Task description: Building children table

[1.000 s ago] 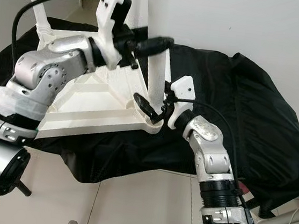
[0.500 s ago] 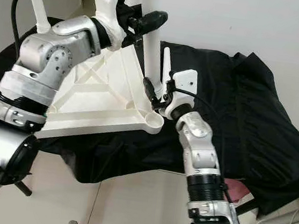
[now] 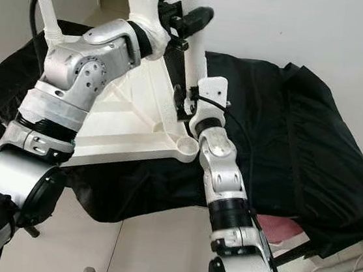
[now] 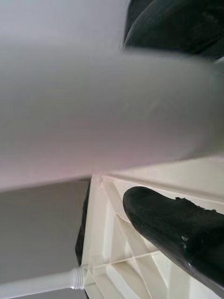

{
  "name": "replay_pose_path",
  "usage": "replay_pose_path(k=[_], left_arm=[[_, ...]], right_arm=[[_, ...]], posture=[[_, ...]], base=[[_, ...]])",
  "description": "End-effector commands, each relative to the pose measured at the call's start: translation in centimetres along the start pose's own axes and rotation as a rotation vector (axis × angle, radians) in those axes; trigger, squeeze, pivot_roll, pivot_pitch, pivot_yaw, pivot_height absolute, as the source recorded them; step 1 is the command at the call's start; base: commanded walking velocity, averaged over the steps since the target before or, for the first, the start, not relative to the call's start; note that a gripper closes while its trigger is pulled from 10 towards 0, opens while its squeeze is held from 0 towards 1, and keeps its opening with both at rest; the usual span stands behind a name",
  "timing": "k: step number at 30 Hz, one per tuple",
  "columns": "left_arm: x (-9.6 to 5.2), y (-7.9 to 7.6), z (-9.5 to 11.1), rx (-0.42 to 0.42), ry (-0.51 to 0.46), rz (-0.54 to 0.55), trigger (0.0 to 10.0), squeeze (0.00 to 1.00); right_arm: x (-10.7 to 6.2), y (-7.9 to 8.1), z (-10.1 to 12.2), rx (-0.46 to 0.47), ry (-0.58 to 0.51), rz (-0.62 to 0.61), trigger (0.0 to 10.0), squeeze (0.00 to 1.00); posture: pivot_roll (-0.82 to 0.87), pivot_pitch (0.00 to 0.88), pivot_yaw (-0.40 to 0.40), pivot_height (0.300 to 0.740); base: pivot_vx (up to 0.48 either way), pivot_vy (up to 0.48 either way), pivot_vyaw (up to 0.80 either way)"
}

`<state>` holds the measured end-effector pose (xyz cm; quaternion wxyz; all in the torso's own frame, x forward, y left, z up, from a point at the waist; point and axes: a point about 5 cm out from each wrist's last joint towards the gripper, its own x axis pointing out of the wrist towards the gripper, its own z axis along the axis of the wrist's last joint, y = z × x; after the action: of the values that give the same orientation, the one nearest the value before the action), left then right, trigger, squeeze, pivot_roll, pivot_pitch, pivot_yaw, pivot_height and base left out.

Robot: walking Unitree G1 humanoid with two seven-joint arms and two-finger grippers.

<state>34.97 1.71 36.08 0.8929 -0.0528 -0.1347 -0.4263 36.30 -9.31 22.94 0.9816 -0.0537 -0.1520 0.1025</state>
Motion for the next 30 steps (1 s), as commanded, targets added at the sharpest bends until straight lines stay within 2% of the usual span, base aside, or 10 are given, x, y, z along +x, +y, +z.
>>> replay_pose_path(k=[1,10,11,12,14,15,29,30], left_arm=[[0.4,-0.5,0.6,0.026,-0.005,-0.007,10.0,0.0],[0.8,-1.3,0.6,0.027,-0.005,-0.016,10.0,0.0],[0.8,-1.4,0.6,0.028,-0.004,-0.016,10.0,0.0],[0.8,-1.4,0.6,0.03,-0.004,-0.017,10.0,0.0],[0.9,-1.5,0.6,0.032,-0.003,-0.017,10.0,0.0],[0.9,-1.5,0.6,0.032,-0.004,-0.018,10.0,0.0],[0.8,-2.1,0.8,0.042,-0.018,-0.033,10.0,0.0],[0.8,-2.4,0.9,0.064,-0.03,-0.049,10.0,0.0]], right_arm=[[0.3,-0.2,0.2,-0.017,-0.007,-0.011,10.0,0.0],[1.2,0.0,1.1,-0.024,-0.037,-0.035,10.0,0.0],[1.3,0.0,1.1,-0.026,-0.036,-0.041,5.5,0.0],[1.3,0.0,1.0,-0.021,-0.033,-0.044,4.9,0.0],[1.3,0.0,1.0,-0.017,-0.031,-0.047,4.9,0.0],[1.4,-0.2,0.8,-0.004,-0.017,-0.057,0.0,0.0],[1.5,-0.6,0.4,0.006,0.016,-0.091,0.0,0.0],[1.7,-0.8,0.4,0.017,0.02,-0.101,10.0,0.0]], posture=[[-0.03,0.03,-0.004,0.74],[-0.02,0.032,-0.005,0.74],[-0.02,0.033,-0.004,0.74],[-0.02,0.032,-0.006,0.74],[-0.02,0.032,-0.006,0.74],[-0.02,0.034,-0.007,0.74],[-0.01,0.042,-0.023,0.74],[-0.01,0.045,-0.031,0.74]], base=[[0.0,0.0,0.0],[0.0,0.0,0.0],[0.0,0.0,0.0],[0.0,0.0,0.0],[0.0,0.0,0.0],[0.0,0.0,0.0],[0.0,0.0,0.0],[0.0,0.0,0.0]])
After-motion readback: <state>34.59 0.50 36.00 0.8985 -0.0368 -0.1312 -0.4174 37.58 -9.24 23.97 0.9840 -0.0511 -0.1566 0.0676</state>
